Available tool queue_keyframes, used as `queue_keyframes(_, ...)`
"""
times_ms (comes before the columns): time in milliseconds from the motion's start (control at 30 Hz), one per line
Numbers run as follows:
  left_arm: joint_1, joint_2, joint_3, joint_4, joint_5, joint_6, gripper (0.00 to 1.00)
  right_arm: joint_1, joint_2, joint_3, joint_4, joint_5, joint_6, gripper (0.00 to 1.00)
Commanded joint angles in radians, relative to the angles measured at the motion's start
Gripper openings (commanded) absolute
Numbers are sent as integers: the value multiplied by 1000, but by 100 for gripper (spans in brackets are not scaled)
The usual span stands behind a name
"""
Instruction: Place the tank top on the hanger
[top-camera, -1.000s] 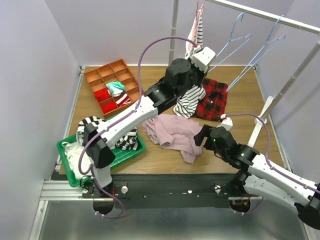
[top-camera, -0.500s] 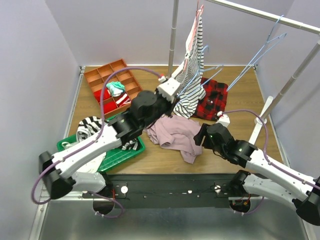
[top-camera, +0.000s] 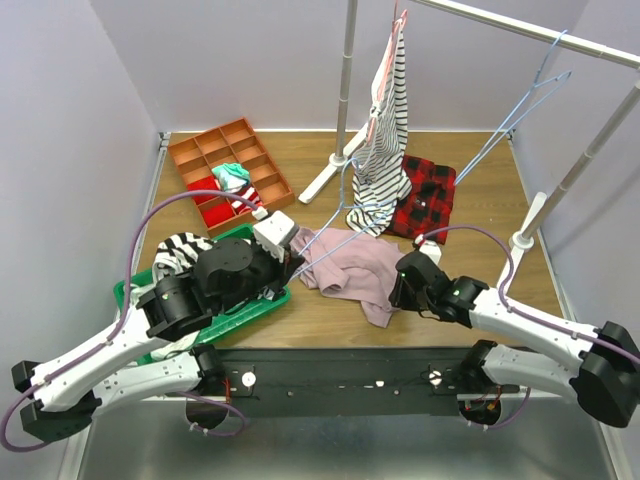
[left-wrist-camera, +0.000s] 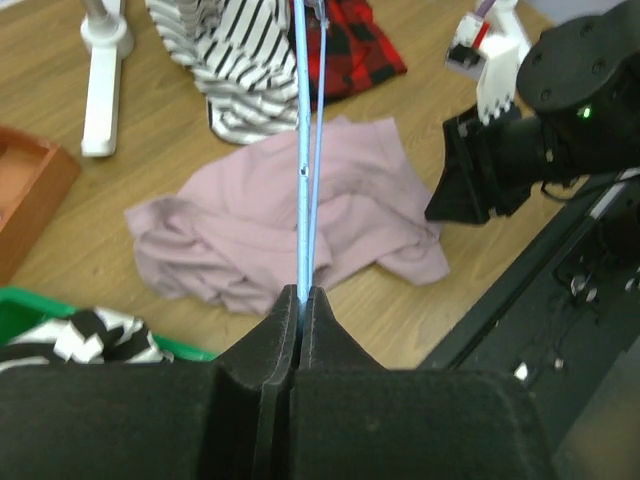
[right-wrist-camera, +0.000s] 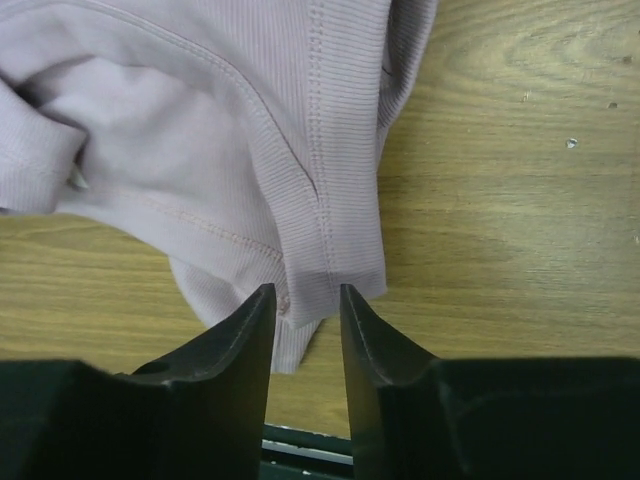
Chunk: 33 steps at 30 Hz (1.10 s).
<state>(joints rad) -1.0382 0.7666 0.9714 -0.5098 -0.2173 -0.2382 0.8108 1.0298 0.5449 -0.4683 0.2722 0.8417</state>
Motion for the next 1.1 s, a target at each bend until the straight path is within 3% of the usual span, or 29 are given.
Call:
queue_keyframes(0,-10,-3,67,-281,-30,-3,0,5,44,-20,71,-13,-4,39)
queue_keyframes(400,-11,-70,64,-387,47,25,0,7,104,-5,91,-25,-61,48)
queue_keyframes(533,-11,-49,82,-398,104,34,0,7,122,3,94,-27,-66,47)
queue_keyframes(667,-14,-21,87,-400,147,42,0,5,142,6,85,-4,-64,37)
queue_keyframes(800,-23,-3,90,-398,174,51,0,5,125,27,47,48,-40,11)
queue_keyframes(1067,-25,16,95,-391,216,65,0,7,99,108,-3,148,-19,1)
